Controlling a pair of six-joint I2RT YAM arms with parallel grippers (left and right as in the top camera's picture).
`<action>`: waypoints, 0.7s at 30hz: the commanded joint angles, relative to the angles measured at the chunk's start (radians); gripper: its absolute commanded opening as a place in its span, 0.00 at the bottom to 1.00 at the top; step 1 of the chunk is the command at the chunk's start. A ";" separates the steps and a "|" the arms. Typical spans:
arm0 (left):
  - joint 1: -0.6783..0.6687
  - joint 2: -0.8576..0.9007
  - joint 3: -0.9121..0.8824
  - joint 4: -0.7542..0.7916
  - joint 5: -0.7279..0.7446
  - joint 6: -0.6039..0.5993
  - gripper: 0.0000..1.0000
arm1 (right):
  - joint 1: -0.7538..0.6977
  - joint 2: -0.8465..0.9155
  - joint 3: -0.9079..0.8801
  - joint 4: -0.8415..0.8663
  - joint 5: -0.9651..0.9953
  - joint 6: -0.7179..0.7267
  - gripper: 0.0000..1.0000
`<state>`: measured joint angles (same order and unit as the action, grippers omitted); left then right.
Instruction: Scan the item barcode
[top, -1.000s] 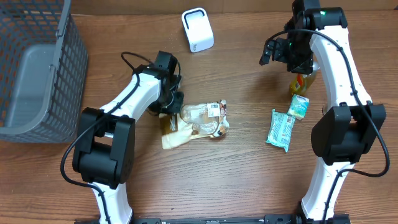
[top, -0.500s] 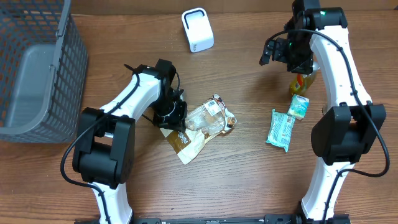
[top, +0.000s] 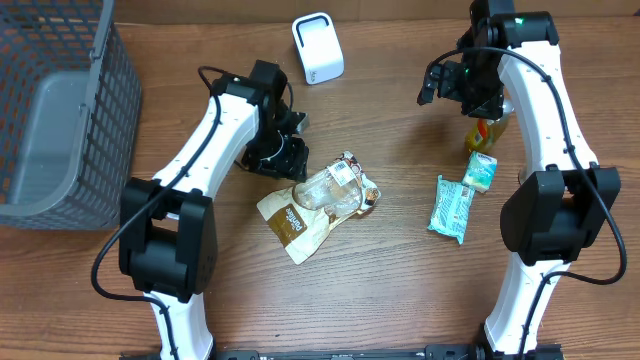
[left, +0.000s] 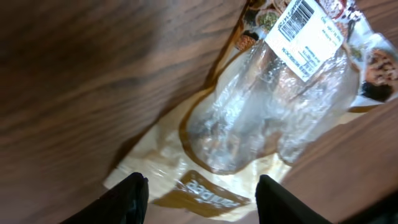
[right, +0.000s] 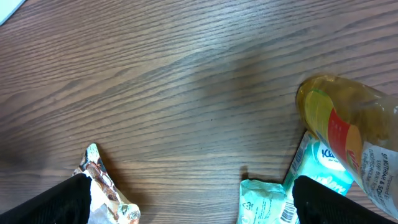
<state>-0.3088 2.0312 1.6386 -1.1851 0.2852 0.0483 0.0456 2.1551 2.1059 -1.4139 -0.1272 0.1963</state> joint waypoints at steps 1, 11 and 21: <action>-0.035 0.009 -0.007 0.028 -0.064 0.155 0.62 | -0.001 -0.018 0.025 0.003 -0.006 -0.008 1.00; -0.084 0.009 -0.120 0.064 -0.094 0.336 0.74 | -0.001 -0.018 0.025 0.003 -0.006 -0.008 1.00; -0.085 0.009 -0.209 0.173 -0.043 0.349 0.77 | -0.001 -0.018 0.025 0.003 -0.006 -0.008 1.00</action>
<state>-0.3923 2.0312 1.4673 -1.0260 0.2085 0.3668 0.0456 2.1551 2.1059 -1.4136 -0.1272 0.1940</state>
